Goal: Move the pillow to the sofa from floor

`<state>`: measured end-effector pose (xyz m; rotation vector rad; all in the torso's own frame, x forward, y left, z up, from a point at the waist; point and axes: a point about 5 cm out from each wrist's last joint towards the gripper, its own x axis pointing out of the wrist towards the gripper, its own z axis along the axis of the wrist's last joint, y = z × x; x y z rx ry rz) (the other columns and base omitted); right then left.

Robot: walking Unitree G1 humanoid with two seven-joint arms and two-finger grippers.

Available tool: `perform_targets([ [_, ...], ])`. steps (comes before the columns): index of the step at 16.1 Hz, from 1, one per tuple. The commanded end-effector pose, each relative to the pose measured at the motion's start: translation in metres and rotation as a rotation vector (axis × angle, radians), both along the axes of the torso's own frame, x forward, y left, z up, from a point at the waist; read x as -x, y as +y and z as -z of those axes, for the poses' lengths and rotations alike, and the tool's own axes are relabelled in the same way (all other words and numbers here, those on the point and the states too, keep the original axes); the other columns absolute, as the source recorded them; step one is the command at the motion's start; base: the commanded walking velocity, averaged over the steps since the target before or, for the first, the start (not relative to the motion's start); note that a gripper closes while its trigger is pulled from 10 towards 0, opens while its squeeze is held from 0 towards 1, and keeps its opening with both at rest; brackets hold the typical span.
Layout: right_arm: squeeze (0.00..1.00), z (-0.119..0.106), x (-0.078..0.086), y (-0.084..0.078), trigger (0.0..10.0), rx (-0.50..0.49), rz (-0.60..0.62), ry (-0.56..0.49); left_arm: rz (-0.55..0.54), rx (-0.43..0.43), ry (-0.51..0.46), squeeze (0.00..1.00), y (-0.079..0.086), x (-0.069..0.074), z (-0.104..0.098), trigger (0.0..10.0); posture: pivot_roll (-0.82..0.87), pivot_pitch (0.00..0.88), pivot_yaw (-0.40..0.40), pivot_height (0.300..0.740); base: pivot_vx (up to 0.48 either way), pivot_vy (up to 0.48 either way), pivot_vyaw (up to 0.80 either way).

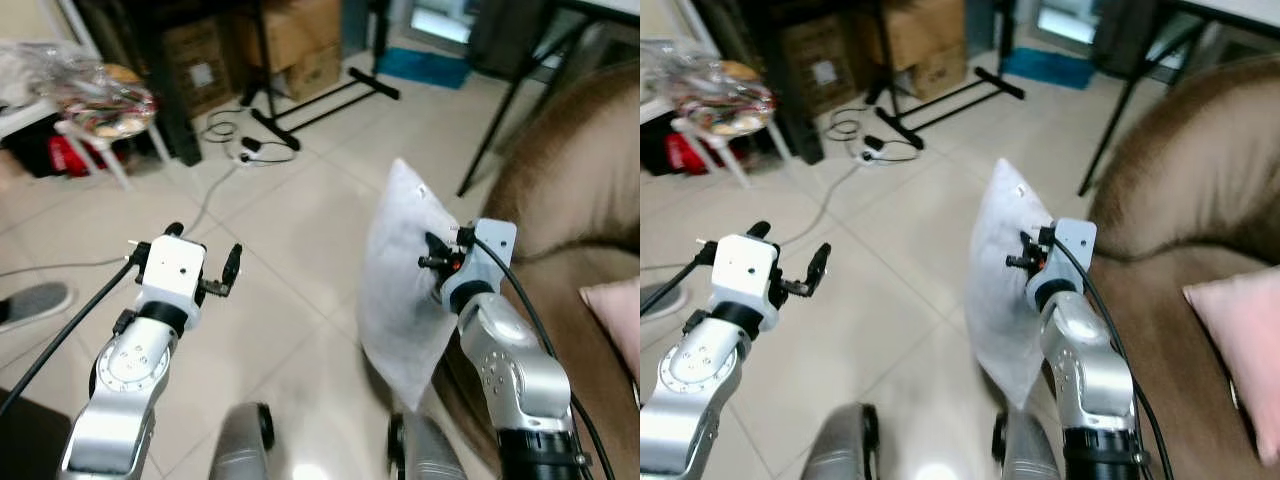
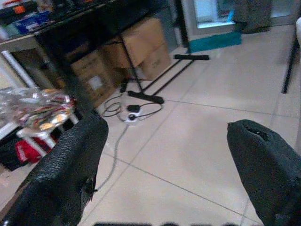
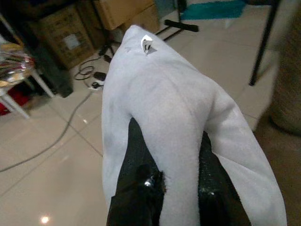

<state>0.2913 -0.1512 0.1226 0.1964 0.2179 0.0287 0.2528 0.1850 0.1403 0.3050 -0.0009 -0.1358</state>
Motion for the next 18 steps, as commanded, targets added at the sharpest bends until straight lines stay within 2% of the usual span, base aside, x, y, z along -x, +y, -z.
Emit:
perform_targets([
  [1, 0.00, -0.017, -0.001, 0.002, 10.0, -0.001, -0.005, -0.071, -0.006, -0.012, 0.011, 0.24, 0.002, 0.001, 0.002, 10.0, -0.03, 0.000, 0.045, 0.701, 0.000, 0.000, 0.00],
  [5, 0.00, -0.018, 0.000, 0.002, 10.0, 0.000, 0.002, -0.071, 0.006, -0.004, 0.011, 0.23, -0.001, 0.001, 0.003, 10.0, -0.04, 0.000, 0.051, 0.740, 0.000, 0.000, 0.00],
  [8, 0.00, -0.022, -0.002, -0.003, 10.0, 0.004, 0.022, -0.083, 0.008, -0.004, 0.005, 0.18, 0.000, 0.001, 0.002, 10.0, -0.04, 0.000, 0.053, 0.740, 0.000, 0.000, 0.00],
  [12, 0.00, -0.022, 0.000, -0.004, 10.0, 0.003, 0.033, -0.084, 0.026, -0.014, 0.006, 0.18, -0.001, 0.000, 0.003, 10.0, -0.04, 0.000, 0.063, 0.740, 0.000, 0.000, 0.00],
  [15, 0.00, -0.025, 0.002, -0.005, 10.0, 0.019, 0.040, -0.124, 0.046, -0.014, 0.006, 0.18, -0.003, 0.000, 0.002, 10.0, -0.05, 0.000, 0.073, 0.740, 0.000, 0.000, 0.00],
  [18, 0.00, -0.034, -0.003, -0.012, 10.0, -0.009, 0.077, -0.144, 0.053, -0.011, -0.001, 0.18, -0.005, -0.002, 0.001, 10.0, -0.05, 0.000, 0.072, 0.740, 0.000, 0.000, -0.79],
])
